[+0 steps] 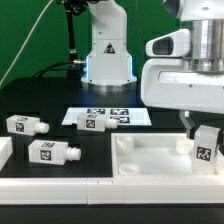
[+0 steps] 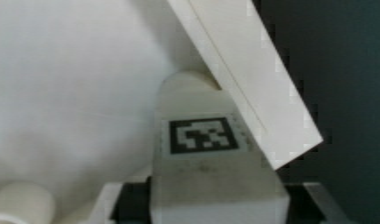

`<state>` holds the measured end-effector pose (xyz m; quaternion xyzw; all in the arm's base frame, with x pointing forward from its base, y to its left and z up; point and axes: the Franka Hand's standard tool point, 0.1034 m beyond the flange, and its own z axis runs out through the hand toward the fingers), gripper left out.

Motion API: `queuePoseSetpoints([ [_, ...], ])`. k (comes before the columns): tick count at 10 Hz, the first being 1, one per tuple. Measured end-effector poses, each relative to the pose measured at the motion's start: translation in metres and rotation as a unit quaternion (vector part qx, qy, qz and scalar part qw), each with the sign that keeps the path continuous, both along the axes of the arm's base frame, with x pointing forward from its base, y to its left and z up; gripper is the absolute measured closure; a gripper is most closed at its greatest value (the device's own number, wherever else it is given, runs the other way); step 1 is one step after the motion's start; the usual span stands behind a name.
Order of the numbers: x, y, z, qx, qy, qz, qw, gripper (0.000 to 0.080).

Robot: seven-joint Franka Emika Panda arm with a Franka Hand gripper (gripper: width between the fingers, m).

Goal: Assemble one leg

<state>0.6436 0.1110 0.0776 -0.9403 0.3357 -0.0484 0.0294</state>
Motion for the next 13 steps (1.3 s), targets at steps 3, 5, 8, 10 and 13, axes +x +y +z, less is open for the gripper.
queuePoseSetpoints([
  [3, -0.0014, -0.0022, 0.0042, 0.017, 0.029, -0.191, 0.981, 0.0509],
  [5, -0.0017, 0.0016, -0.0017, 0.039, 0.042, -0.375, 0.925, 0.0510],
  [8, -0.0005, -0.0010, -0.0012, 0.078, 0.059, -0.543, 0.834, 0.0509],
  [10, -0.0012, -0.0011, -0.0012, 0.075, 0.060, -0.576, 0.812, 0.0509],
  [13, -0.0020, -0.0005, -0.0022, 0.071, 0.058, -0.571, 0.816, 0.0428],
])
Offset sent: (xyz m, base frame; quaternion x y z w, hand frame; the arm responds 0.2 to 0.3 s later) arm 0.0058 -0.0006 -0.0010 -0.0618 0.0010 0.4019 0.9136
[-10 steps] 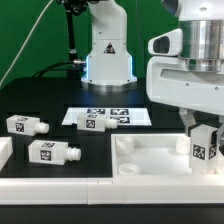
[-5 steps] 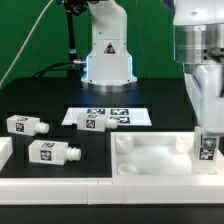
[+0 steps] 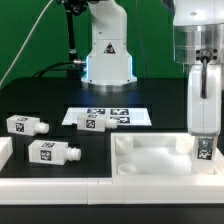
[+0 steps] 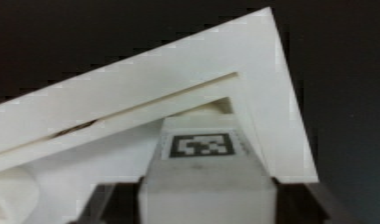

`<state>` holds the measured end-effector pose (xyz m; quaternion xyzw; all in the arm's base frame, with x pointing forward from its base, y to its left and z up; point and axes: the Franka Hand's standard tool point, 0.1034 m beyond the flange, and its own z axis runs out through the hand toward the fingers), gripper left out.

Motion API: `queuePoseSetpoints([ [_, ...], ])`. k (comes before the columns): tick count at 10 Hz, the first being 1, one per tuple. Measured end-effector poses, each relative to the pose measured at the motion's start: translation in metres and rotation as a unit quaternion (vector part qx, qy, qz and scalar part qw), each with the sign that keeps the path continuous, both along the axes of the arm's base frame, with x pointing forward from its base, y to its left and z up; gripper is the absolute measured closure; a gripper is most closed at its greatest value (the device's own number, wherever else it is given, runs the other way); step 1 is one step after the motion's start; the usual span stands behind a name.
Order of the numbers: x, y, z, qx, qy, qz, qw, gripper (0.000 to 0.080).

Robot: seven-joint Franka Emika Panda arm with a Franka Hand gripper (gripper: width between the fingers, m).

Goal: Assemble one leg

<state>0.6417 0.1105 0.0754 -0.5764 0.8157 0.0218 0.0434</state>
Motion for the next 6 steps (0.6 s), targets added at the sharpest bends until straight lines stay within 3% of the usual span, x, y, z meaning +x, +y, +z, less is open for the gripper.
queuePoseSetpoints([
  [1, 0.000, 0.000, 0.001, 0.000, 0.000, 0.000, 1.000, 0.0276],
  [2, 0.003, 0.002, 0.010, 0.002, -0.008, 0.011, 1.000, 0.0276],
  [3, 0.003, 0.003, 0.026, 0.008, -0.016, 0.021, 1.000, 0.0189],
  [4, 0.002, 0.002, 0.035, 0.011, -0.020, 0.026, 0.999, 0.0161],
  [6, 0.001, 0.001, 0.032, 0.010, -0.018, 0.031, 0.999, 0.0152],
])
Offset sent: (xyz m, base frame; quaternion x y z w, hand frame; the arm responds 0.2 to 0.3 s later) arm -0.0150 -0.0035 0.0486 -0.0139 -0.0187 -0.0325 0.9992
